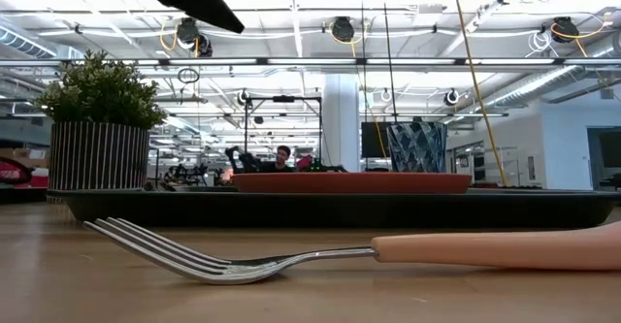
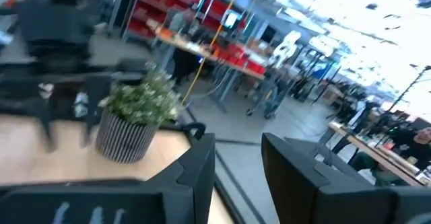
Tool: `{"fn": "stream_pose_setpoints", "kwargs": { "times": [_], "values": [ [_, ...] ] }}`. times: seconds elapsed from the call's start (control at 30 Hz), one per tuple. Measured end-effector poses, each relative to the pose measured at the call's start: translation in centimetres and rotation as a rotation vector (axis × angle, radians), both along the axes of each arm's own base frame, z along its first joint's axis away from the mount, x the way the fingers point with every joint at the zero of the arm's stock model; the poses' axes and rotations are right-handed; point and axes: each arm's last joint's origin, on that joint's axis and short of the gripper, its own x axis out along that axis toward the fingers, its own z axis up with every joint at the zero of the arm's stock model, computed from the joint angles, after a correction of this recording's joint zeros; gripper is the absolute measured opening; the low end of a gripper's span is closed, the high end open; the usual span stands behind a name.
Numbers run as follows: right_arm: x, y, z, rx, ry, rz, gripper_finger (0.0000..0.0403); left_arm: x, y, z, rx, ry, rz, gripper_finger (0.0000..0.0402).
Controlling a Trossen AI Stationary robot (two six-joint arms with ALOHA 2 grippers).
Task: Pick and place plate/cup/fork/spoon on tray
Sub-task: Put the light orange fork on the black serving tray
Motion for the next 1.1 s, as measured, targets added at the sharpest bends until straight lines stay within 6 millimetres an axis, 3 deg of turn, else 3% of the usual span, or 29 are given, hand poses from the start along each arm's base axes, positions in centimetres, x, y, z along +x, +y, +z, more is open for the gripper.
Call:
{"fn": "stream_pose_setpoints", "kwargs": {
  "times": [0.2,0.43,0.63,0.8,1.1],
  "values": [
    [-1.4,-0.6,-1.8,-0.098,-0.130,-0.024,0.0114,1.8,-1.9,-1.3,-0.070,0.072,0.047,0.0145],
    [-3.2,-1.2,-2.3,-0.149,-0.109,-0.134,0.0114,4.5,-3.4,-2.7,-0.028,0.213,0.057,0.0145],
    [-4.7,-1.5,-2.7,-0.194,-0.063,-0.165,0.0114,7.5,-6.2,-2.4,-0.019,0.287,-0.129,0.0145],
    [-5.8,-1.8,-3.2,-0.203,-0.032,-0.160,0.0114,9.8,-8.3,-1.3,-0.108,0.288,-0.098,0.0145],
    [-8.0,-2.3,-3.1,-0.155,-0.087,-0.214,0.0114,12.6,-12.8,-2.0,-0.300,0.356,-0.067,0.0145]
  ]
}}
